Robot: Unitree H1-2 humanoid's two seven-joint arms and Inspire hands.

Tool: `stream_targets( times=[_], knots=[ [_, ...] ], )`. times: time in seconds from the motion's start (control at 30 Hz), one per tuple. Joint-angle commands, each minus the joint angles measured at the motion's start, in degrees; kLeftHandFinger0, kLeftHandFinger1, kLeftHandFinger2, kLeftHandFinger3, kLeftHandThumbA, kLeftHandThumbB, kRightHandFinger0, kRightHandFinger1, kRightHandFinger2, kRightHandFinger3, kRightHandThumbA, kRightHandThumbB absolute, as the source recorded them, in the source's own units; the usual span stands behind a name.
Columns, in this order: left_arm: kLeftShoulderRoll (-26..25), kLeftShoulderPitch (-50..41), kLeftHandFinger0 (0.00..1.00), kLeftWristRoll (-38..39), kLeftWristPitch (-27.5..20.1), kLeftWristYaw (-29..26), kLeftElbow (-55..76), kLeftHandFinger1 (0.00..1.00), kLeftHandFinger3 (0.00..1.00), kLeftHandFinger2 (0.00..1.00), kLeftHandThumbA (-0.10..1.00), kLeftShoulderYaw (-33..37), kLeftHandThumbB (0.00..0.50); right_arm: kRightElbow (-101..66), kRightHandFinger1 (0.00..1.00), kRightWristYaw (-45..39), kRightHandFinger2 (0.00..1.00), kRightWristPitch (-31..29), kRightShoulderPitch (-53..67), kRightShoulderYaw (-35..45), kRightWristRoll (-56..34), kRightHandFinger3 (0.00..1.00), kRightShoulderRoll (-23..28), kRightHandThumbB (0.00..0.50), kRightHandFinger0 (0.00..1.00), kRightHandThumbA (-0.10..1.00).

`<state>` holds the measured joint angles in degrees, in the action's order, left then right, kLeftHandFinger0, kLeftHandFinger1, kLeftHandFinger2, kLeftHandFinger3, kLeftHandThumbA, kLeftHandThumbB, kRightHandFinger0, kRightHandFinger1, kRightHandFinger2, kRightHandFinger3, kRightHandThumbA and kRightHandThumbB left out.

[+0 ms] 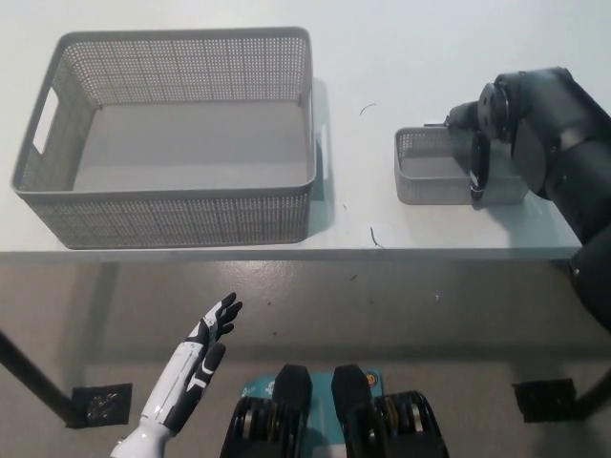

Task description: Use the right hand to pick up a small rectangular container and put it into a bigger container on the left side

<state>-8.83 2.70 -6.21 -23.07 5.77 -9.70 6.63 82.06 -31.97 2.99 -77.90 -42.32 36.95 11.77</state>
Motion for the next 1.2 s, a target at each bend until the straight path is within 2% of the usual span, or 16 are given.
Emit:
stream_targets(
  times=[0.0,0.1,0.17,0.27,0.3,0.33,0.37,0.43,0.5,0.57,0.63,0.7,0.8,0.83,1.03,1.17],
  knots=[
    [-0.41,-0.13,1.0,-0.17,-2.34,0.32,1.31,1.0,1.0,1.0,1.0,0.08,0.325,0.41,1.0,8.67,1.0,-1.96,1.22,2.6,-1.29,1.0,1.13,0.331,1.0,1.0],
    [-0.52,0.29,1.0,-0.12,-2.43,0.29,0.94,1.0,1.0,1.0,1.0,-0.06,0.335,0.47,1.0,14.76,1.0,-0.3,1.88,5.83,-3.01,1.0,1.23,0.326,1.0,0.97],
    [-0.59,0.42,1.0,-0.1,-2.36,0.37,1.04,1.0,1.0,1.0,1.0,-0.06,0.334,0.27,0.88,20.82,0.95,-0.51,2.28,6.04,-2.05,1.0,1.23,0.228,0.77,0.3],
    [-0.74,1.01,1.0,0.16,-2.3,0.51,0.71,1.0,1.0,1.0,1.0,-0.16,0.332,-0.51,0.84,32.01,0.82,-4.26,2.75,4.6,0.6,0.87,2.35,0.186,0.85,-0.1],
    [-0.75,1.01,1.0,0.02,-2.26,0.47,0.69,1.0,1.0,1.0,1.0,-0.16,0.333,-0.49,0.79,32.59,0.8,-4.39,2.72,4.7,0.53,0.87,2.46,0.184,0.79,-0.1],
    [-0.76,1.03,1.0,-0.1,-2.51,0.42,0.59,1.0,1.0,1.0,1.0,-0.13,0.33,-0.45,0.38,33.62,0.51,-4.43,2.56,5.02,0.26,0.88,2.69,0.177,0.32,-0.1],
    [-0.76,1.01,1.0,-0.2,-2.49,0.4,0.67,1.0,1.0,1.0,1.0,-0.1,0.327,-0.45,0.3,34.44,0.44,-5.01,2.52,5.3,-0.02,0.82,2.9,0.166,0.19,-0.1],
    [-0.67,0.76,1.0,-0.22,-2.25,0.28,0.8,1.0,1.0,1.0,1.0,-0.17,0.324,-0.46,0.66,35.46,0.67,-5.55,2.0,5.01,0.32,0.65,3.23,0.171,0.51,-0.1],
    [-0.64,0.86,1.0,-0.6,-2.6,0.02,0.54,1.0,1.0,1.0,1.0,-0.19,0.324,-0.72,0.64,38.24,0.67,-8.02,1.88,5.41,0.05,0.52,3.9,0.216,0.56,-0.1],
    [-0.62,0.91,1.0,-0.69,-2.63,-0.02,0.47,1.0,1.0,1.0,1.0,-0.18,0.319,-1.01,0.24,38.23,0.36,-8.45,0.62,5.08,0.4,0.65,4.43,0.197,0.17,-0.1],
    [-0.78,0.84,1.0,-0.22,-1.94,0.33,0.95,1.0,1.0,1.0,1.0,-0.23,0.321,-1.39,0.03,39.28,0.18,-9.65,-1.39,5.9,-0.26,0.4,4.91,0.216,0.0,-0.1],
    [-0.89,0.77,1.0,-0.32,-1.81,0.46,1.14,1.0,1.0,1.0,1.0,-0.13,0.318,-1.99,0.25,40.19,0.48,-11.4,-3.85,8.07,-2.21,0.33,5.69,0.174,0.07,-0.1],
    [-1.01,1.05,1.0,-0.8,-1.78,0.31,1.24,1.0,1.0,1.0,1.0,-0.16,0.317,-2.73,0.56,41.64,0.95,-12.87,-7.7,9.98,-3.3,0.76,6.75,0.156,0.15,-0.1],
    [-0.96,1.04,1.0,-0.77,-1.84,0.28,1.23,1.0,1.0,1.0,1.0,-0.17,0.316,-3.01,0.58,42.09,0.97,-13.2,-8.81,10.18,-3.05,0.88,7.12,0.132,0.16,-0.1],
    [-0.96,1.41,1.0,-1.06,-2.02,0.11,1.19,1.0,1.0,1.0,1.0,-0.22,0.313,-6.16,0.44,41.77,0.77,-14.72,-17.38,15.5,-5.44,0.79,8.62,0.166,0.09,-0.1],
    [-1.16,1.48,1.0,-1.26,-1.99,0.15,1.19,1.0,1.0,1.0,1.0,-0.22,0.31,-8.2,0.39,41.0,0.8,-17.56,-19.89,18.24,-6.68,0.91,8.21,0.159,0.0,-0.1]
  ],
)
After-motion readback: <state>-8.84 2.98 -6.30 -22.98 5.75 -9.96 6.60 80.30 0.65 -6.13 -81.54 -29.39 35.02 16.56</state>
